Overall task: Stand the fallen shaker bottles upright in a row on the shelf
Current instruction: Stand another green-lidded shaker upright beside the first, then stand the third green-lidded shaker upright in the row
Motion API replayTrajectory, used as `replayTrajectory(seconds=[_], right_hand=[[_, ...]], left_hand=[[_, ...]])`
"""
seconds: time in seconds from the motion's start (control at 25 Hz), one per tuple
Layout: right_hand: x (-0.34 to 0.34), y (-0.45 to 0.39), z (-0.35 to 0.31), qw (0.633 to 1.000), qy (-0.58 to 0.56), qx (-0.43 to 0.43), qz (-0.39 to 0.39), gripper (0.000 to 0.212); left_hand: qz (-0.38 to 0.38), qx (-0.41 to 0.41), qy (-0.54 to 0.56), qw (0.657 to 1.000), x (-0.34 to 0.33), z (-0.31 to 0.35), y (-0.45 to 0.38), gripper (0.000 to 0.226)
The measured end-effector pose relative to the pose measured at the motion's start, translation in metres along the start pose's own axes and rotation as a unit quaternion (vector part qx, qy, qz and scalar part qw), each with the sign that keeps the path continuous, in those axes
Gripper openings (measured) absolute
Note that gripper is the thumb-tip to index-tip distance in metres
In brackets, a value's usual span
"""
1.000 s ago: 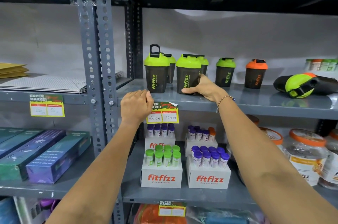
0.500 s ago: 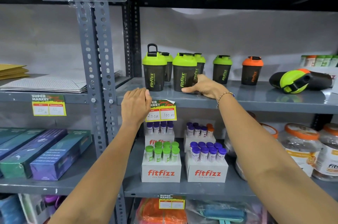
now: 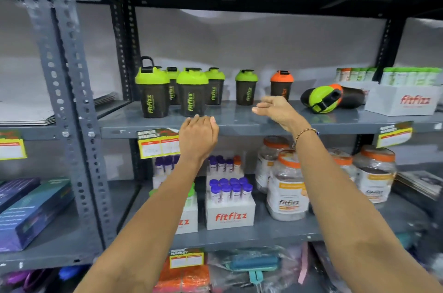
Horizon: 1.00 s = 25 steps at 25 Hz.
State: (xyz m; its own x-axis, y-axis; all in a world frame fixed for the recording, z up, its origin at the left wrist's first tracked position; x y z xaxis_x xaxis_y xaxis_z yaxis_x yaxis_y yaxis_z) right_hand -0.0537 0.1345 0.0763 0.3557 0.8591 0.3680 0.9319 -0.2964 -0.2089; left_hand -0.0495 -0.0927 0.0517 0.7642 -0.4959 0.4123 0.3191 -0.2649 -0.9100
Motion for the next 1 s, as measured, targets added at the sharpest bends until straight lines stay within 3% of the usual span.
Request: replayTrajectory(seconds=[0.12,0.2,0.32,0.4,0.56,0.64,0.8,1.0], right_hand=[[0.075,0.010,0.010,0.990,0.031,0.029,0.131,0.048],[0.124,0.016,0.013,0.976,0.071,0.044,0.203,0.031],[0.191,0.023,0.023,0.934,0.106,0.032,0.339,0.027],[0.216,0.021,0.031,0.912,0.129,0.018,0.389,0.031],[0.201,0.001,0.049,0.909,0.135,-0.083,0.386,0.101],[0.188,-0.014,0.056,0.912,0.145,-0.125,0.363,0.119],[0.184,-0.034,0.066,0.904,0.159,-0.170,0.359,0.125],[0.183,-0.043,0.061,0.898,0.181,-0.149,0.371,0.115]], left_hand=[[-0.053,-0.010,0.022,0.998,-0.017,0.056,-0.018,0.028],[-0.047,-0.030,0.030,0.998,-0.026,0.096,-0.031,0.026],[-0.069,-0.039,0.033,0.996,-0.047,0.135,-0.040,0.031],[-0.071,-0.026,0.008,0.997,-0.056,0.142,-0.041,0.039],[-0.043,0.002,-0.018,0.999,-0.062,0.136,-0.039,0.043],[-0.031,0.005,-0.019,0.999,-0.065,0.138,-0.040,0.045],[0.002,0.018,-0.023,1.000,-0.068,0.135,-0.040,0.049],[0.021,0.017,-0.020,0.999,-0.070,0.133,-0.039,0.052]])
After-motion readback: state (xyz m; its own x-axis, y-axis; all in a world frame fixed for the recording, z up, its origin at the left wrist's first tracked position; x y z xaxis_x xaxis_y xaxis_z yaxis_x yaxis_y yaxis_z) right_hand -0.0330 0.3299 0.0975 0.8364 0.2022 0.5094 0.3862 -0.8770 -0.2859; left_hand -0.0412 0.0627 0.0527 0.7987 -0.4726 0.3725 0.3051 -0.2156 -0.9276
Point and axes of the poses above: each hand's wrist, its own y-axis away from the middle knuckle, its own x-axis out of the back of the hand, z = x × y, the point moved 7 cm from there along -y, towards the middle knuckle, and after that the axes turned 4 degrees about -x, right-handed, at the moved point
